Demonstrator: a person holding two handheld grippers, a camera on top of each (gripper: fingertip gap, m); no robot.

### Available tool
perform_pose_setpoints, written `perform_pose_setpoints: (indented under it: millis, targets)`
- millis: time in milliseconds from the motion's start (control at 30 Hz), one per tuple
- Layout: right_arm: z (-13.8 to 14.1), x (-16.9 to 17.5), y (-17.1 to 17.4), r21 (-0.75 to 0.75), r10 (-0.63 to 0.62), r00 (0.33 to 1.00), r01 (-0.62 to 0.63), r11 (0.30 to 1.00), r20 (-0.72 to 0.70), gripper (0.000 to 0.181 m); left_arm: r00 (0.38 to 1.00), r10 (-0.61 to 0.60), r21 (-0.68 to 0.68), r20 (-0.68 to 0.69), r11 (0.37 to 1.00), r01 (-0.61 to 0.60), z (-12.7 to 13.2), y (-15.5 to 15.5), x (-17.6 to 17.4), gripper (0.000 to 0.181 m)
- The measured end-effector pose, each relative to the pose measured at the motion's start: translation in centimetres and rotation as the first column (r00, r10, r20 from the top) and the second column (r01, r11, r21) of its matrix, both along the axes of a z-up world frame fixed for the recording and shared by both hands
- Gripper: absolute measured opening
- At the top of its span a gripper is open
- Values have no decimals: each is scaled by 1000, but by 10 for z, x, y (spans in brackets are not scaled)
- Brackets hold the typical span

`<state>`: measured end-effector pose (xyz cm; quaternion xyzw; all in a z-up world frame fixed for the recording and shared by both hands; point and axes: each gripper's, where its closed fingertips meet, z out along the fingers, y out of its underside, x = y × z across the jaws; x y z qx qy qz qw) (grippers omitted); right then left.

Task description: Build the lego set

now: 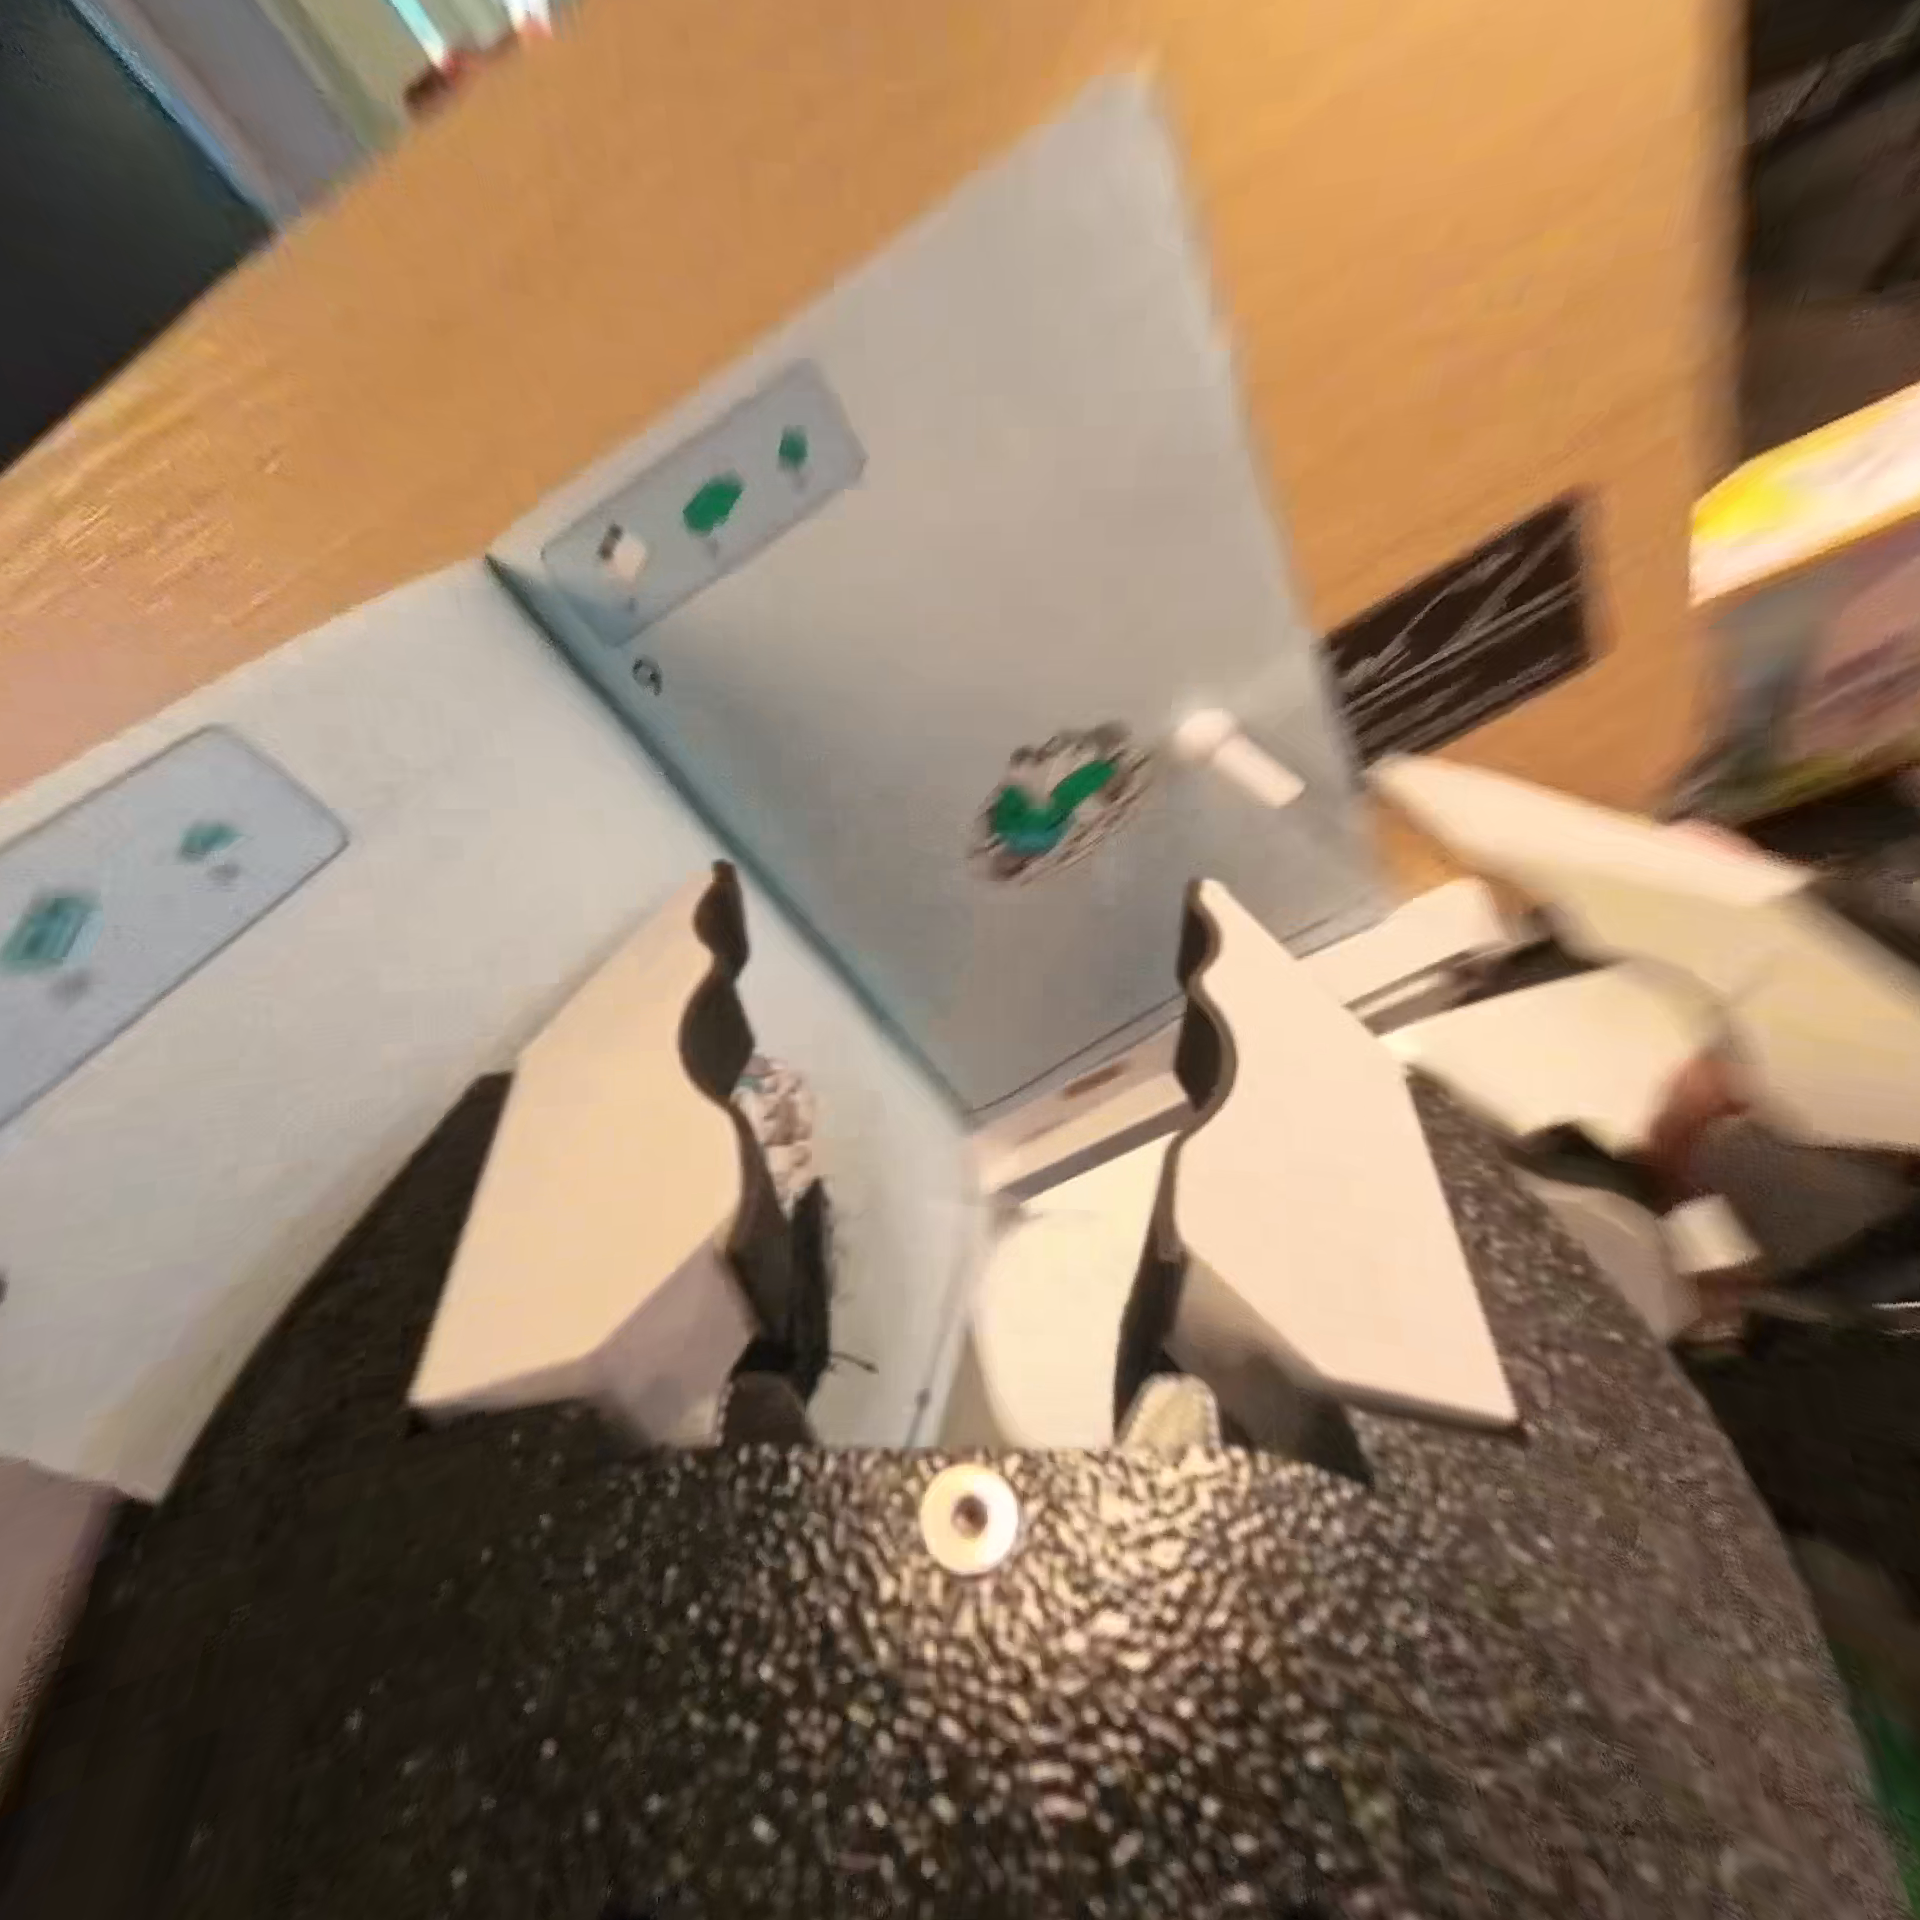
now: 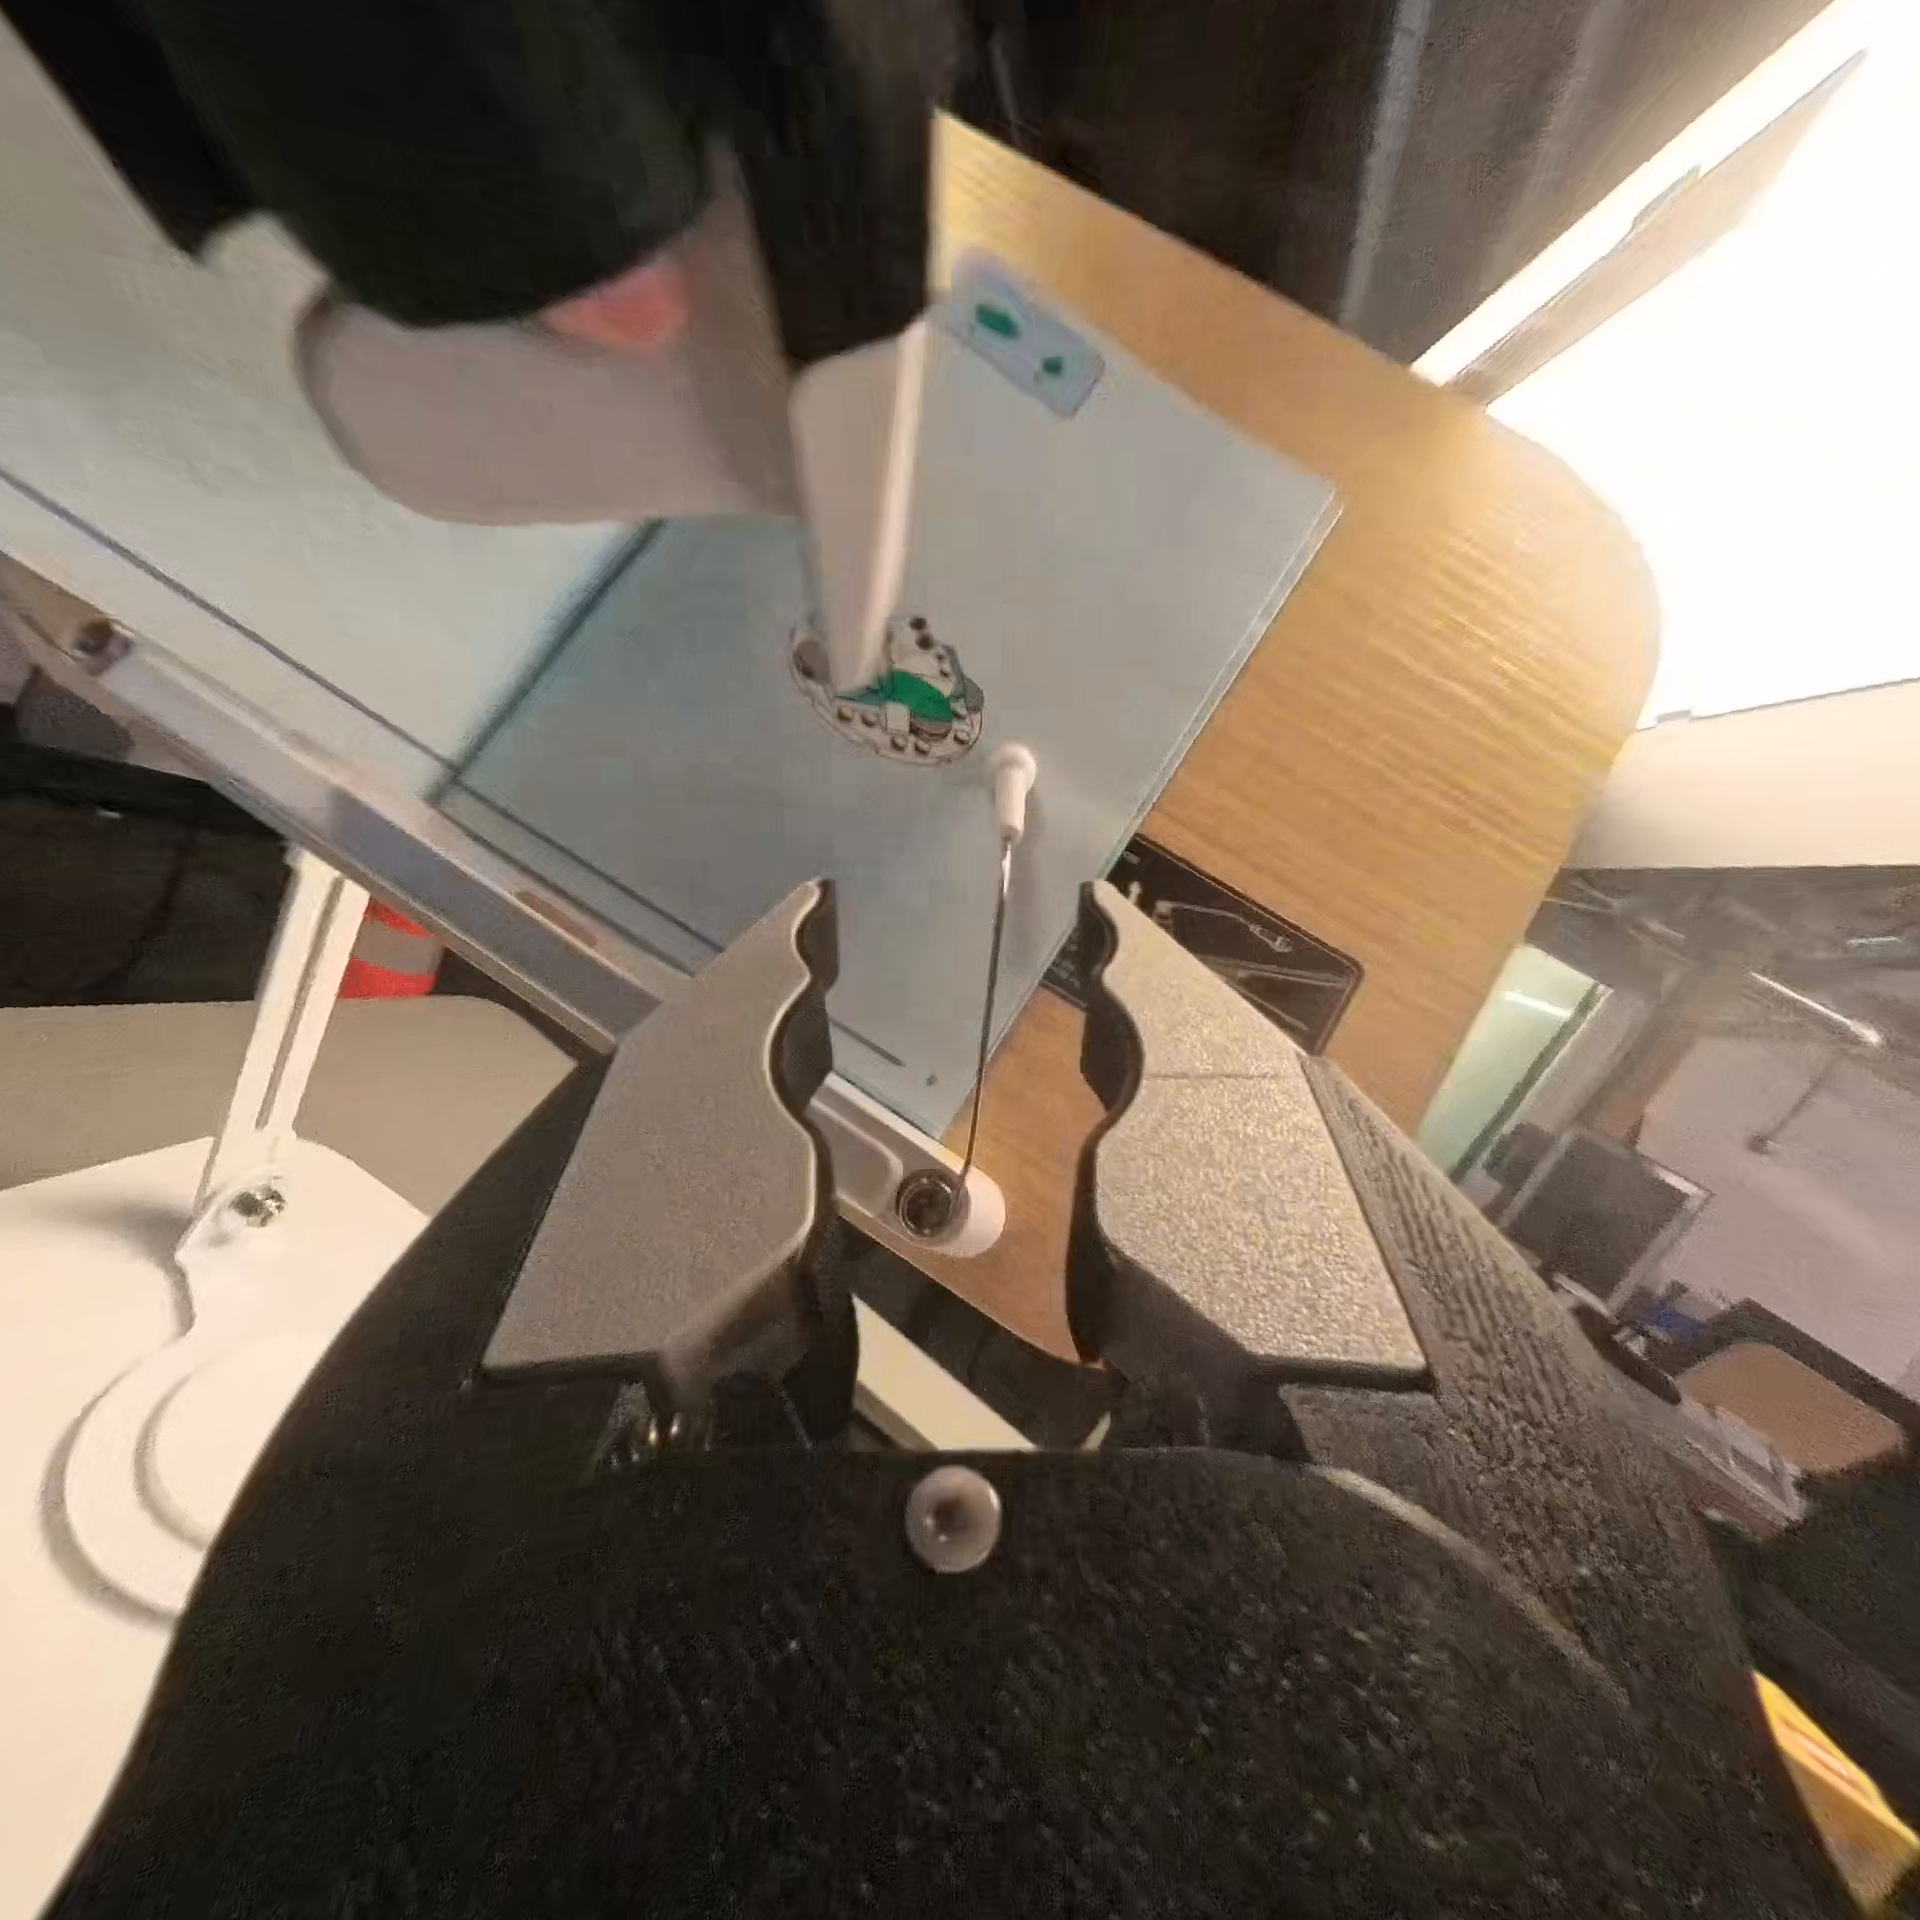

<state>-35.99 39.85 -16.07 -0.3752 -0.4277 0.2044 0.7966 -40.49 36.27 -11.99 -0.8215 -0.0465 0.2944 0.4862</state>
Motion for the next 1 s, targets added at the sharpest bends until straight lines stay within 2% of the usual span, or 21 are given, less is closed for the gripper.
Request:
perform_pose_setpoints:
  millis: [33, 100, 167, 300, 500, 633, 700, 767, 867, 933, 1000]
  targets:
    - [0, 2, 4, -3, -23, 1000, 23, 1000, -5, 39, 998, 31, -76, -57, 997, -35, -6, -3, -12, 81]
    - [2, 7, 11, -9, -63, 998, 62, 998, -29, 34, 994, 14, -128, -110, 991, -28, -12, 0, -21, 69]
    - [3, 12, 19, -47, -88, 995, 86, 995, -44, 31, 995, 3, -126, -98, 992, -15, -18, 4, -25, 59]
    - [4, 23, 30, -118, -122, 987, 109, 987, -105, 38, 993, 26, -47, -119, 998, -32, -15, 6, -32, 49]
    - [-1, 48, 40, -223, -196, 956, 146, 964, -219, 18, 989, 44, 15, -140, 999, -42, -15, 4, -34, 49]
    - [-12, 61, 47, -360, -199, 943, 94, 928, -266, 19, 992, 44, 75, -122, 997, -36, -12, -1, -34, 51]
    - [-17, 66, 49, -406, -204, 940, 79, 910, -273, 23, 982, 75, 159, -173, 986, -47, 0, -10, -33, 65]
    - [-18, 73, 50, -426, -210, 936, 74, 902, -282, 28, 952, 176, 294, -249, 951, -99, 23, -31, -37, 98]
    - [-13, 83, 50, -435, -215, 930, 68, 898, -298, 28, 869, 369, 444, -329, 873, -202, 52, -74, -50, 145]
    - [-8, 89, 49, -434, -210, 930, 62, 899, -302, 29, 849, 446, 530, -284, 811, -249, 63, -101, -58, 157]
    - [0, 96, 46, -419, -198, 929, 53, 907, -312, 29, 893, 413, 564, -180, 787, -250, 59, -110, -66, 157]
